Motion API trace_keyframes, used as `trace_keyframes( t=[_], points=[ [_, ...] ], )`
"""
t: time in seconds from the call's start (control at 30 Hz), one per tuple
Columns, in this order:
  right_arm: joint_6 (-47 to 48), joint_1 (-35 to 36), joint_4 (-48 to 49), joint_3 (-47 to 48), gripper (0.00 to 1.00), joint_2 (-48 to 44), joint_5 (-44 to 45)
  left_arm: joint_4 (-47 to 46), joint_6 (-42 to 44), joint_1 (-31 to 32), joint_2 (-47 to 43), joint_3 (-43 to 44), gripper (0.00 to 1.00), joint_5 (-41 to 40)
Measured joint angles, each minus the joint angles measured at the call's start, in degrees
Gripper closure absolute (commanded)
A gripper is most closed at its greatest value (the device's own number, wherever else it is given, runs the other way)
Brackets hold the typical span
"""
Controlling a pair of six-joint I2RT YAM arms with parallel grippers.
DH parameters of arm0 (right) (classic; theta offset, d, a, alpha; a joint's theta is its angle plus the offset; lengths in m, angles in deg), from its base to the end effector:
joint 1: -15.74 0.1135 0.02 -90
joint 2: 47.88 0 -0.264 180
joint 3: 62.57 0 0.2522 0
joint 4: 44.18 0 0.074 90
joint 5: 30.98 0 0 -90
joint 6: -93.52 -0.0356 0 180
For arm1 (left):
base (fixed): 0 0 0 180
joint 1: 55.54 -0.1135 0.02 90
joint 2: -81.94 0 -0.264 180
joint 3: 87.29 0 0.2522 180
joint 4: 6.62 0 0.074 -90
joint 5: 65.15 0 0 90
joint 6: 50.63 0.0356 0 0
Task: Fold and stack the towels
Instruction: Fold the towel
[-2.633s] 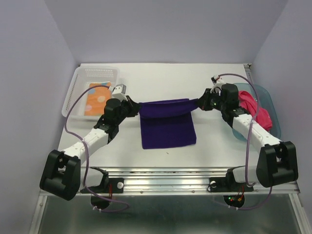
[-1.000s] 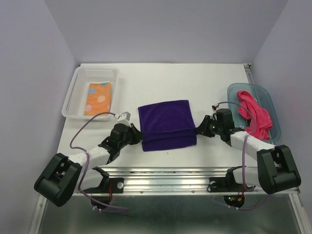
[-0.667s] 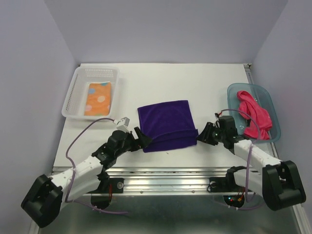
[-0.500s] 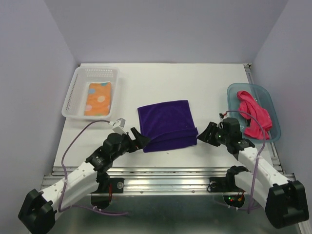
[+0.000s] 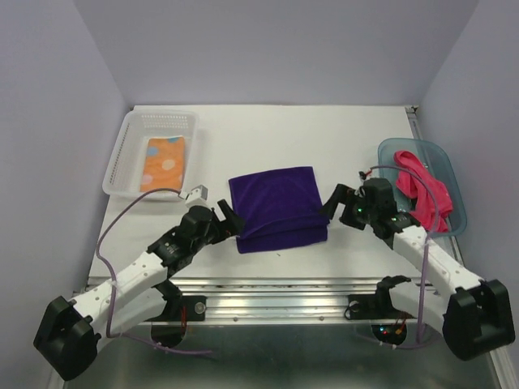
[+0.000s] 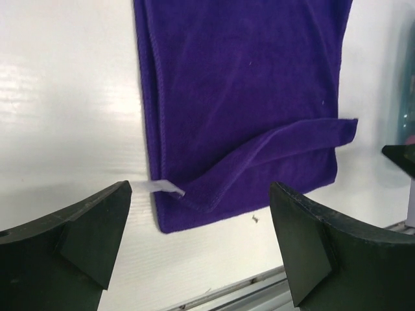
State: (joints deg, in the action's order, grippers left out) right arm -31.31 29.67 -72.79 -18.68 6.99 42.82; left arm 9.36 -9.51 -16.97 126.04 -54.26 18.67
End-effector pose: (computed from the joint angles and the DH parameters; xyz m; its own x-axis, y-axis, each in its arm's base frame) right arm 0.1908 0.0576 0.2124 -0.7590 0.3768 -0.5310 -0.0078 0.8102 0.5861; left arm 0.1395 -0.1063 0.1990 -0.6443 -0.4441 -0.6226 0.0905 0.7641 -0.6387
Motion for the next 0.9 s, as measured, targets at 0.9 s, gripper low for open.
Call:
trace_keyframes(
  t=[0.9],
  points=[
    [-1.0, 32.0, 4.3, 18.1, 0.0, 34.7, 11.9, 0.3, 3.1, -1.6, 12.6, 10.4, 0.01, -8.9]
  ],
)
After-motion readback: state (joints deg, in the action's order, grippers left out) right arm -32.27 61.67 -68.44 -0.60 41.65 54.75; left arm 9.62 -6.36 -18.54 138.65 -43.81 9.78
